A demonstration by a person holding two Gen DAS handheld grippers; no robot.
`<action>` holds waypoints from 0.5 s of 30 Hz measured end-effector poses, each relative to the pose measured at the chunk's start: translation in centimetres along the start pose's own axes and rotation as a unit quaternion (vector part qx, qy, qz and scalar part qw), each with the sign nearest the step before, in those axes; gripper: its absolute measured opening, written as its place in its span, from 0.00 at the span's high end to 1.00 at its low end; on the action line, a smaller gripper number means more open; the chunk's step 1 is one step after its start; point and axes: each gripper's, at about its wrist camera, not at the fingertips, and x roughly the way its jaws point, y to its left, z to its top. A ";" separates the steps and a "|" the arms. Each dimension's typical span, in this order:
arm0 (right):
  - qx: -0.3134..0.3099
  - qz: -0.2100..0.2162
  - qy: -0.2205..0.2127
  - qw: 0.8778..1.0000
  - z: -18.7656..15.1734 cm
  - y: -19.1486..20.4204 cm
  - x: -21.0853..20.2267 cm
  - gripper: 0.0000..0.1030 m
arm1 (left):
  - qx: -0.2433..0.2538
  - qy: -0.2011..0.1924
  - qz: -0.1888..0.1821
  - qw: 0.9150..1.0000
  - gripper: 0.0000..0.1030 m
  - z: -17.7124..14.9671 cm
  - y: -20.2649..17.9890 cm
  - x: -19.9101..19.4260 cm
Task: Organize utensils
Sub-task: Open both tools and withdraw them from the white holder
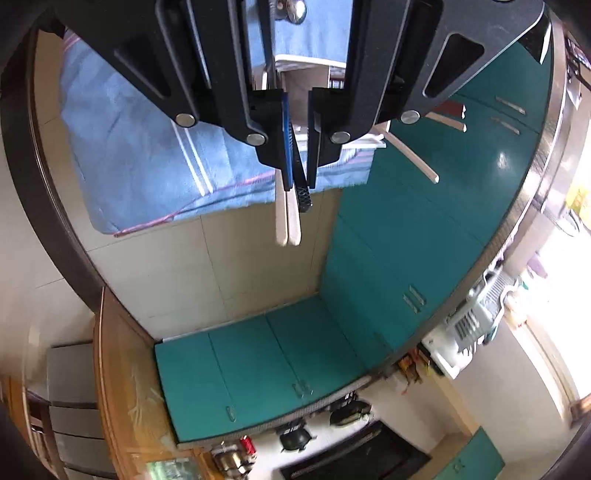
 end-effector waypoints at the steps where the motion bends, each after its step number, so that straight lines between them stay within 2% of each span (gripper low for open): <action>1: 0.000 -0.004 -0.002 1.000 0.1 -0.1 -0.1 0.93 | 0.000 0.001 0.000 1.000 0.62 -0.1 0.0 0.1; 4: -0.004 0.000 -0.001 1.000 0.2 -0.1 -0.2 0.93 | 0.000 0.004 -0.003 1.000 0.62 -0.1 0.1 0.4; 5: 0.009 0.015 -0.011 1.000 0.6 -0.5 -0.8 0.93 | 0.001 0.005 -0.003 1.000 0.62 -0.1 0.1 0.4; 8: 0.001 0.006 -0.053 0.999 1.1 -0.7 -2.5 0.93 | 0.002 0.010 -0.004 1.000 0.61 -0.4 0.0 0.7; 15: -0.053 -0.009 -0.009 0.999 -0.4 0.6 -0.7 0.93 | -0.001 0.014 -0.008 1.000 0.58 -1.1 -0.3 0.6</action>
